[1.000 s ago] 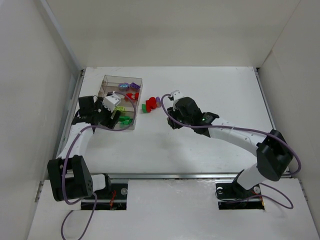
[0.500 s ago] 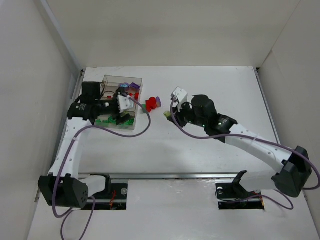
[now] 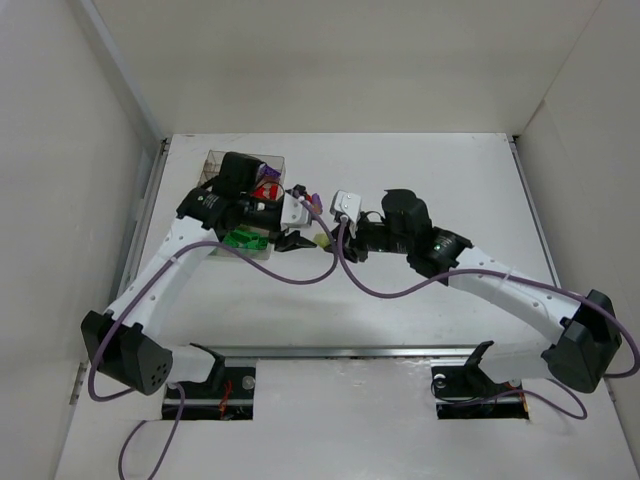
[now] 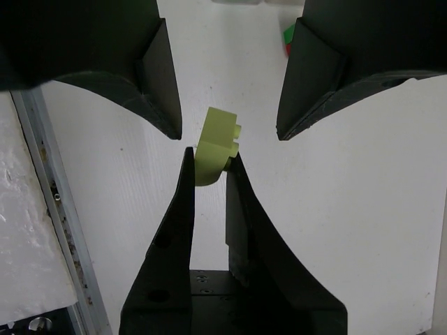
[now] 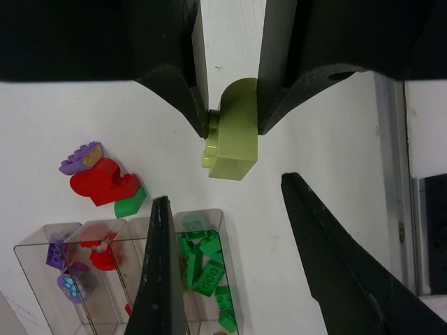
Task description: Sort the legos into containers by color
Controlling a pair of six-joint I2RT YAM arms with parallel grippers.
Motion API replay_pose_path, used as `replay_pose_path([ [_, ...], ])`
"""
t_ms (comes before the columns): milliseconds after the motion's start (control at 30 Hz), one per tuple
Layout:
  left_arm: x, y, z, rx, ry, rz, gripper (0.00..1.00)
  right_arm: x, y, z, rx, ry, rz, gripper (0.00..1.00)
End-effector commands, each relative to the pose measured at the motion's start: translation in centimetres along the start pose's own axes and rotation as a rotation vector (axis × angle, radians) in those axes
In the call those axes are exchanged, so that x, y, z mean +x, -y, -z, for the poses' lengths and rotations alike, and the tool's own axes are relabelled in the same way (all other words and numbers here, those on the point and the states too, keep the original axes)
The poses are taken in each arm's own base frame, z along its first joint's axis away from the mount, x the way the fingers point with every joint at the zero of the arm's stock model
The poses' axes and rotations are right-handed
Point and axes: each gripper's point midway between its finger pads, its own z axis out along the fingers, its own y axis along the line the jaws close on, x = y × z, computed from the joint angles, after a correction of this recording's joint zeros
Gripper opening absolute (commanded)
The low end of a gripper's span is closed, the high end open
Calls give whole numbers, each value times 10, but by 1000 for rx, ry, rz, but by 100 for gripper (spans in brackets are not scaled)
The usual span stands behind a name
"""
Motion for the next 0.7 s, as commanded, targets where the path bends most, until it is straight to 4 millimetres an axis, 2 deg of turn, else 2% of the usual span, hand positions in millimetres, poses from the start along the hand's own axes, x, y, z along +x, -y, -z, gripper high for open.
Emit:
replay_pose_path([
  [0, -16, -2, -3, 1, 18, -8, 53, -46, -2, 4, -26, 123, 81, 0],
  [133, -8, 2, -10, 21, -2, -15, 53, -48, -5, 9, -33, 133, 86, 0],
  [333, -2, 6, -14, 39, -28, -28, 42, -48, -7, 9, -41, 136, 86, 0],
  [667, 14, 6, -17, 43, -77, -11, 39, -49, -9, 15, -39, 144, 90, 0],
])
